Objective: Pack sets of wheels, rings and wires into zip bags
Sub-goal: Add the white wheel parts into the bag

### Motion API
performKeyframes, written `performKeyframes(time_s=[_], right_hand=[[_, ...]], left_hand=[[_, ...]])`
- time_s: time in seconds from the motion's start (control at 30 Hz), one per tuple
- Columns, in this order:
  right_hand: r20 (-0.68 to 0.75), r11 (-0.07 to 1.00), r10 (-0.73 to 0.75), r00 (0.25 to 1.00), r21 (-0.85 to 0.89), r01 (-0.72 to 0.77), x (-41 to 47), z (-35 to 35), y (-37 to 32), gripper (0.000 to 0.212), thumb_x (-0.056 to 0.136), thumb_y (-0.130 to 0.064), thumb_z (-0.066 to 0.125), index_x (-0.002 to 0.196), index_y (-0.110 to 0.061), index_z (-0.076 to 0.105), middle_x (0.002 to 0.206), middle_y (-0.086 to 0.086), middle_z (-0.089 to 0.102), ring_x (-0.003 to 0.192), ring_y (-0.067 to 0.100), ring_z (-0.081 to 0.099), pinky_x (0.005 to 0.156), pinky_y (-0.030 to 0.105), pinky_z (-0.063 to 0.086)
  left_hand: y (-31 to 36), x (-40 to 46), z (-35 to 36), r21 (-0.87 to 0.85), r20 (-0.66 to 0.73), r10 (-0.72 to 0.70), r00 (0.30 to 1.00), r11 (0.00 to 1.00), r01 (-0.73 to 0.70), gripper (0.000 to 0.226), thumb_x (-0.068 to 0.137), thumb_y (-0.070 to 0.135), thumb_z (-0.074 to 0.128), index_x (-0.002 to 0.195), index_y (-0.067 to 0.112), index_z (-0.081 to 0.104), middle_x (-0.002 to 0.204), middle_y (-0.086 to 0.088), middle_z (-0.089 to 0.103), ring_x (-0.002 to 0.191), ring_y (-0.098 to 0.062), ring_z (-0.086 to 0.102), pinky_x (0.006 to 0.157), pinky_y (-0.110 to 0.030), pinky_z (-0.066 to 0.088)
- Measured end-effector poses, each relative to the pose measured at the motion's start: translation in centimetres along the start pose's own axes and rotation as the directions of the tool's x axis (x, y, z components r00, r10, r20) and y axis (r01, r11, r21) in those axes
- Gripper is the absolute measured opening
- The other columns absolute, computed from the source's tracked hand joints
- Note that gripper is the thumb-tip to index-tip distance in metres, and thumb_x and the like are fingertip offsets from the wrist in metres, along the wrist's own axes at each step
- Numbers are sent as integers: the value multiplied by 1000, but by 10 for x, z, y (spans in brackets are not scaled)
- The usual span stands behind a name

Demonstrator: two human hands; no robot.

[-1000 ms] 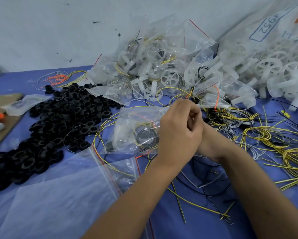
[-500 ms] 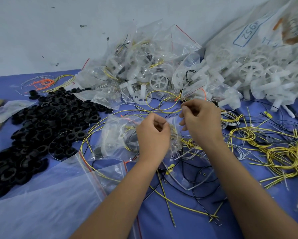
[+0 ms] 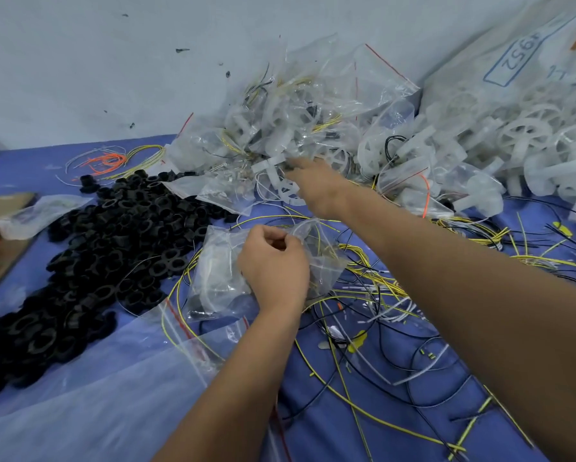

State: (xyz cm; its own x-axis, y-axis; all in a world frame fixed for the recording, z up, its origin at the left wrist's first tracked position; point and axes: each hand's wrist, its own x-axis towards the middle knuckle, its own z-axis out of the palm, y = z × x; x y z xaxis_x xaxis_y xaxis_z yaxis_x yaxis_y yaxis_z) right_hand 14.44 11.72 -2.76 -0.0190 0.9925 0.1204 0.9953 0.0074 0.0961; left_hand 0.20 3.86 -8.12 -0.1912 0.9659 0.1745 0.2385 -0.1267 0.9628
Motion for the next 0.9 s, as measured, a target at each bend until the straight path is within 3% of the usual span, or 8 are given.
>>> performKeyframes(time_s=[0.13, 0.2, 0.27, 0.37, 0.47, 0.57, 0.67, 0.9], right_hand=[[-182, 995, 54, 982, 87, -38, -10, -5, 3, 31, 89, 8, 53, 110, -9, 67, 114, 20, 57, 99, 36, 57, 72, 34, 42], [-216, 972, 151, 965, 210, -105, -27, -10, 9, 34, 88, 10, 55, 113, -6, 72, 114, 19, 60, 97, 34, 60, 74, 32, 41], [-335, 849, 357, 872, 505, -154, -53, -15, 13, 29, 90, 5, 57, 110, -4, 75, 105, 19, 68, 87, 29, 65, 79, 30, 48], [-299, 398, 639, 709, 917, 28, -99, -18, 9, 17, 92, 2, 63, 102, -4, 75, 82, 12, 75, 72, 23, 75, 73, 31, 60], [-62, -111, 668, 742, 977, 181, -139, -16, 0, 10, 97, -2, 64, 99, -5, 74, 78, 4, 74, 69, 13, 72, 72, 19, 57], [83, -384, 562, 823, 908, 171, -162, -8, -7, 22, 99, -10, 60, 85, -8, 77, 71, 3, 71, 62, 8, 65, 64, 15, 55], [103, -268, 544, 833, 962, 56, -167, -2, -10, 15, 98, -8, 62, 87, -3, 72, 66, 4, 69, 58, 10, 65, 61, 16, 56], [-65, 152, 514, 855, 988, -16, -170, 0, -11, 4, 91, 0, 71, 93, 3, 73, 68, 10, 73, 60, 20, 72, 60, 26, 60]], left_hand=[[1, -2, 0, -33, 20, -28, 999, 999, 29, 9, 83, 13, 69, 80, 19, 63, 72, 8, 65, 67, -10, 64, 67, -26, 49], [2, -2, -1, -48, 47, -54, 997, 997, 56, 9, 82, 14, 68, 81, 21, 62, 75, 6, 67, 70, -17, 67, 68, -32, 53], [2, 0, -1, -31, 96, -56, 994, 998, 60, 9, 81, 16, 68, 82, 22, 62, 76, 5, 69, 72, -21, 69, 70, -35, 56], [5, 0, -1, 61, 149, -10, 989, 998, 1, 6, 81, 20, 71, 79, 22, 66, 70, 9, 66, 69, -12, 65, 68, -28, 50], [8, -3, 0, 13, 136, -10, 991, 1000, 8, 7, 80, 17, 72, 75, 19, 68, 67, 8, 66, 64, -10, 62, 66, -27, 48], [15, -7, 0, -141, 96, -16, 995, 990, 29, 9, 82, 14, 72, 75, 17, 67, 67, 6, 65, 59, -6, 57, 60, -20, 45], [22, -12, -1, -260, 67, 35, 997, 966, -16, 10, 86, 11, 71, 78, 12, 66, 68, 7, 64, 56, 2, 55, 55, -9, 41], [32, -21, -5, -249, -12, 275, 961, 930, -269, 14, 87, 11, 71, 76, 12, 62, 64, 10, 59, 59, -3, 55, 60, -17, 44]])
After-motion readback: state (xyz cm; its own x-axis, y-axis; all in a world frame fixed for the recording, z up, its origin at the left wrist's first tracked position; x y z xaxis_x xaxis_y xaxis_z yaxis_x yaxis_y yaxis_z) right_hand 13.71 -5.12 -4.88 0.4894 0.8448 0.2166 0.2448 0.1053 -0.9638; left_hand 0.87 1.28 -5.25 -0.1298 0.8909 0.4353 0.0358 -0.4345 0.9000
